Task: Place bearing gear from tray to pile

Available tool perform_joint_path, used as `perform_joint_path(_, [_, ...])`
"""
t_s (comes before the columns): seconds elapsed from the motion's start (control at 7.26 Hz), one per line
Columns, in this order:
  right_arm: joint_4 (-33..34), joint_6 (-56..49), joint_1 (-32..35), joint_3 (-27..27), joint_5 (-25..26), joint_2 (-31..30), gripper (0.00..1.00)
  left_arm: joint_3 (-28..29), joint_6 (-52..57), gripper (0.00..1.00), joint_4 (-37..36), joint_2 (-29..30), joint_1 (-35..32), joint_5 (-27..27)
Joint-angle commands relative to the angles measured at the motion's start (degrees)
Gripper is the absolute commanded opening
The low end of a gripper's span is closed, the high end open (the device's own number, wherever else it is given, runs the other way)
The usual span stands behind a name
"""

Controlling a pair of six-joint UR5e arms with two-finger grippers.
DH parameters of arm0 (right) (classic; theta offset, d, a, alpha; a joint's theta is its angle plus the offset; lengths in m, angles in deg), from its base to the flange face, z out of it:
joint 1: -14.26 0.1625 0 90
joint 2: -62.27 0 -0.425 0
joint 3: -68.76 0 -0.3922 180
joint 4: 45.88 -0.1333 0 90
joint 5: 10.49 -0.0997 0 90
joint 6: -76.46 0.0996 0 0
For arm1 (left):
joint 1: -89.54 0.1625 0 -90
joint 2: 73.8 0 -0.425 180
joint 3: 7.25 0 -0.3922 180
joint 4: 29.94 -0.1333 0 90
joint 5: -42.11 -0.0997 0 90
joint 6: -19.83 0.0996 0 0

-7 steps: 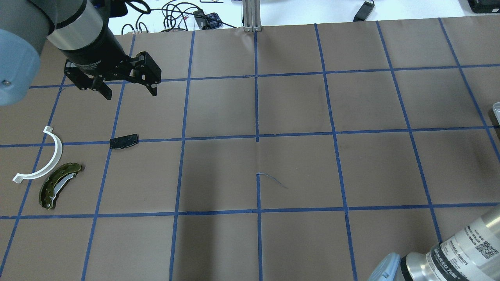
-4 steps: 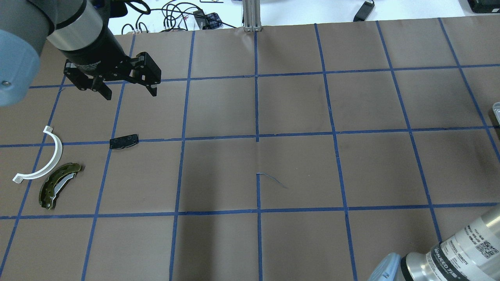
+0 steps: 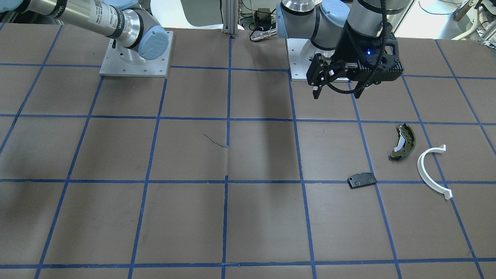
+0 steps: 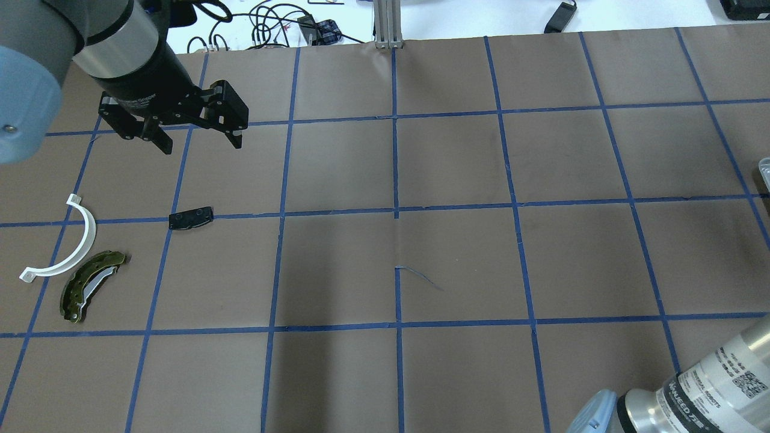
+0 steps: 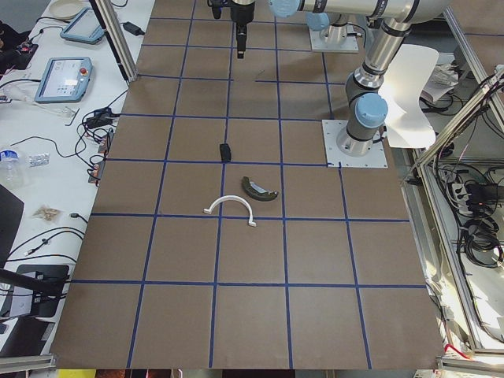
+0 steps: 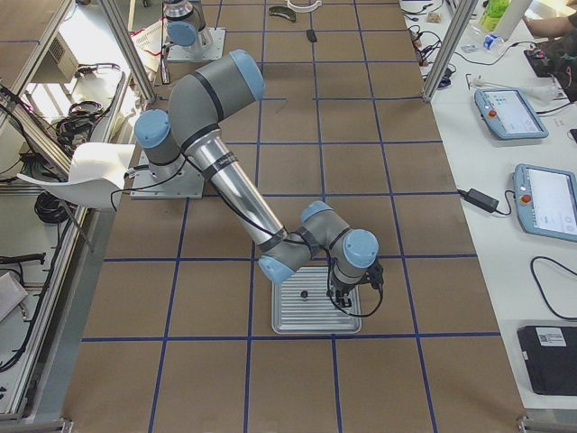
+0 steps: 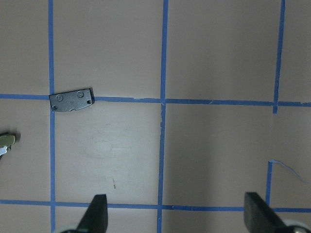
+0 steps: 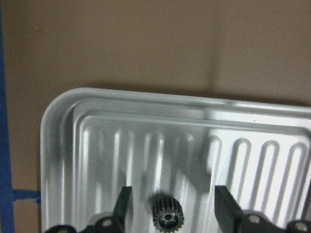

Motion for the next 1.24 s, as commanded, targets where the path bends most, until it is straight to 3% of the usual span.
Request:
perform_joint_path(0.0, [0.0,0.1,0.0,0.1,0.1,0.2,0.65,0.0,0.0,1.00,0.0,0.0,0.0,0.0])
perform_joint_path(0.28, [-0.4,0.1,0.0,0.5,0.1,0.2,0.45,0.0,0.2,1.00,0.0,-0.1,0.1,-0.1])
perform_joint_path(0.41, [-0.5,0.1,0.0,0.5,0.1,0.2,0.29,0.0,0.2,1.00,0.0,0.0,0.1,-0.1])
perform_joint_path(0.55, [-0.5,0.1,0.0,0.5,0.8,0.0,0.06,0.0,0.2,1.00,0.0,0.0,0.1,-0.1])
perform_joint_path(0.69, [-0.9,0.1,0.0,0.4,1.8,-0.1,0.00,0.0,0.2,1.00,0.0,0.0,0.1,-0.1])
perform_joint_path(0.96, [-4.1,0.2,0.0,-0.1,2.3,-2.4,0.00,0.0,0.2,1.00,0.0,0.0,0.1,-0.1])
perform_joint_path(1.1, [-8.7,1.8,0.5,0.0,2.3,-5.4,0.00,0.0,0.2,1.00,0.0,-0.1,0.1,-0.1])
